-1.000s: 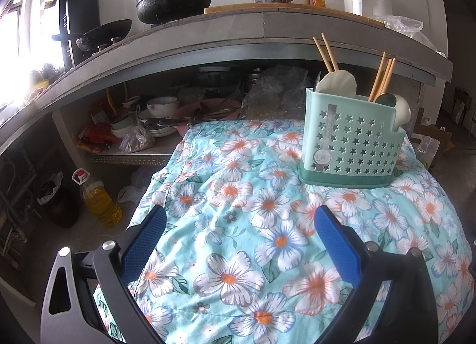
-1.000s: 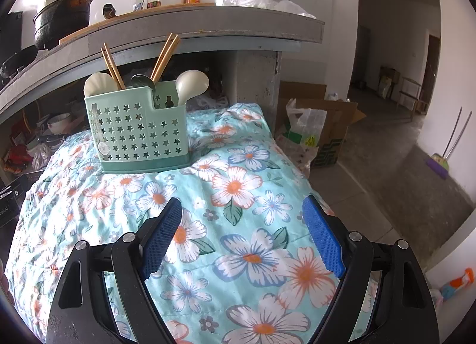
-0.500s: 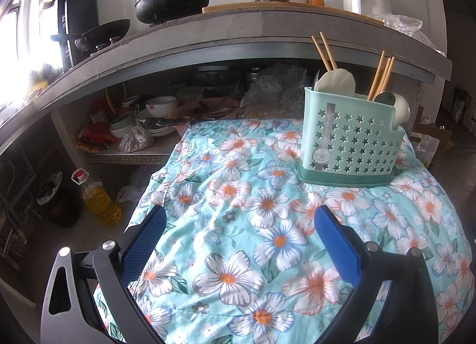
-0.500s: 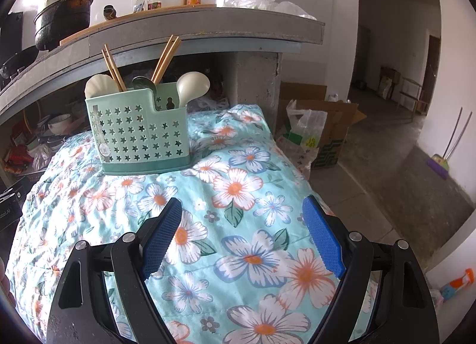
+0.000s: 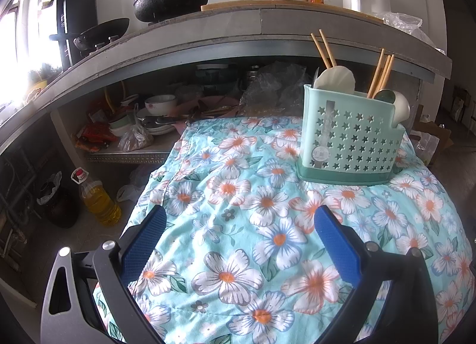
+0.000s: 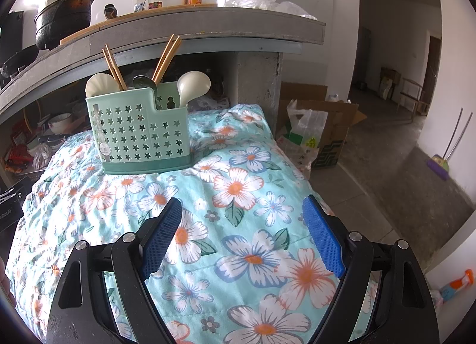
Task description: Organize utensils
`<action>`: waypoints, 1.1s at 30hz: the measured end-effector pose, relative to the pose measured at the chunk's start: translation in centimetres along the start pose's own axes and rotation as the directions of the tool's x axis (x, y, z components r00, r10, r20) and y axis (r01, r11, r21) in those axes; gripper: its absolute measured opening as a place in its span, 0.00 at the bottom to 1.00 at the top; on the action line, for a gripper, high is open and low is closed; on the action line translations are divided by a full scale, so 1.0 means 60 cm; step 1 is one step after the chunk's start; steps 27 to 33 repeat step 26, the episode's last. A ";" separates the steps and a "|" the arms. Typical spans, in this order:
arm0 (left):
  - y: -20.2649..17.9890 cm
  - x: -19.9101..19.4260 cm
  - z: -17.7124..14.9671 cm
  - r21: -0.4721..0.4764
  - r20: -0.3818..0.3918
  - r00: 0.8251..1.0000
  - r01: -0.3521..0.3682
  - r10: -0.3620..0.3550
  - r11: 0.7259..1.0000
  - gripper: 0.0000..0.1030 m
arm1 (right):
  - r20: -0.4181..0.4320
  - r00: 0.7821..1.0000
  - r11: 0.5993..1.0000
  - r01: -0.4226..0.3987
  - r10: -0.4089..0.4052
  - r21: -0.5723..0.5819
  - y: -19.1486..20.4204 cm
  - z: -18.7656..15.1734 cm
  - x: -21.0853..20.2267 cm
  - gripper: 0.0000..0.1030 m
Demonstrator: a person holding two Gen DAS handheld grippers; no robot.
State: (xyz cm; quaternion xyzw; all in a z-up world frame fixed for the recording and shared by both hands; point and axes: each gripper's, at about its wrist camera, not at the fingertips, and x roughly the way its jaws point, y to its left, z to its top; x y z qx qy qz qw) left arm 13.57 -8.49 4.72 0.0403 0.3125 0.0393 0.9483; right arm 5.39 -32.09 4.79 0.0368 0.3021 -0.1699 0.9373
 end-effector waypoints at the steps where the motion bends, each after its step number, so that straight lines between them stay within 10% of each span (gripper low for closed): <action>1: 0.000 0.000 0.000 0.001 0.001 1.000 0.000 0.000 1.000 0.95 | 0.000 1.000 1.000 0.000 0.000 0.000 0.000 0.000 0.000 0.77; 33: 0.001 0.002 -0.011 0.007 -0.010 1.000 0.008 -0.008 1.000 0.95 | 0.000 1.000 1.000 0.000 0.000 0.001 0.001 0.000 -0.001 0.77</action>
